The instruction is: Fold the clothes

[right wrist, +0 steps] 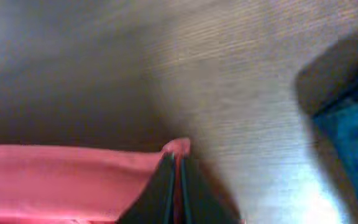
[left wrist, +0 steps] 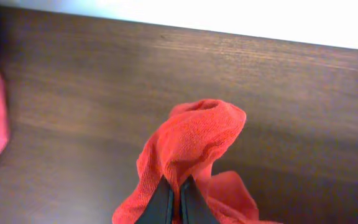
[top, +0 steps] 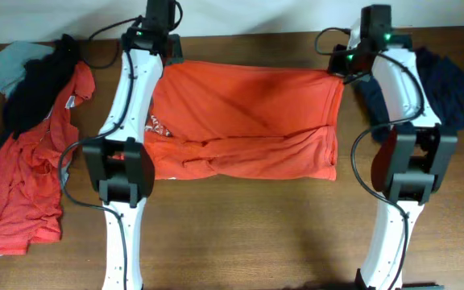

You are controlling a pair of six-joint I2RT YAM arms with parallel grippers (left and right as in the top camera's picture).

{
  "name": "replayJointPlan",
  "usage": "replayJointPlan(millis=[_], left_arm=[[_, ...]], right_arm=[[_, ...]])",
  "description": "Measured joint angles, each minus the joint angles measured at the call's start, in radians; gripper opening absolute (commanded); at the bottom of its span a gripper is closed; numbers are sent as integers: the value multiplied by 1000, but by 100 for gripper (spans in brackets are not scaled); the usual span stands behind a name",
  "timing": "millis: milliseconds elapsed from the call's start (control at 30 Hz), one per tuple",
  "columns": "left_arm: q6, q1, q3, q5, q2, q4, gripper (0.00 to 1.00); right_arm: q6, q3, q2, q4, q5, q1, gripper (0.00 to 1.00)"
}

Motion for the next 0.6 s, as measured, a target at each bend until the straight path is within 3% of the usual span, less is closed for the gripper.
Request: replayJointPlan(millis=[367, 600], left_arm=[[15, 0, 6, 0, -42, -243, 0], [16, 0, 6, 0, -42, -365, 1]], right_arm=[[-69, 90, -16, -371, -50, -4, 4], [-90, 90, -16, -458, -58, -4, 4]])
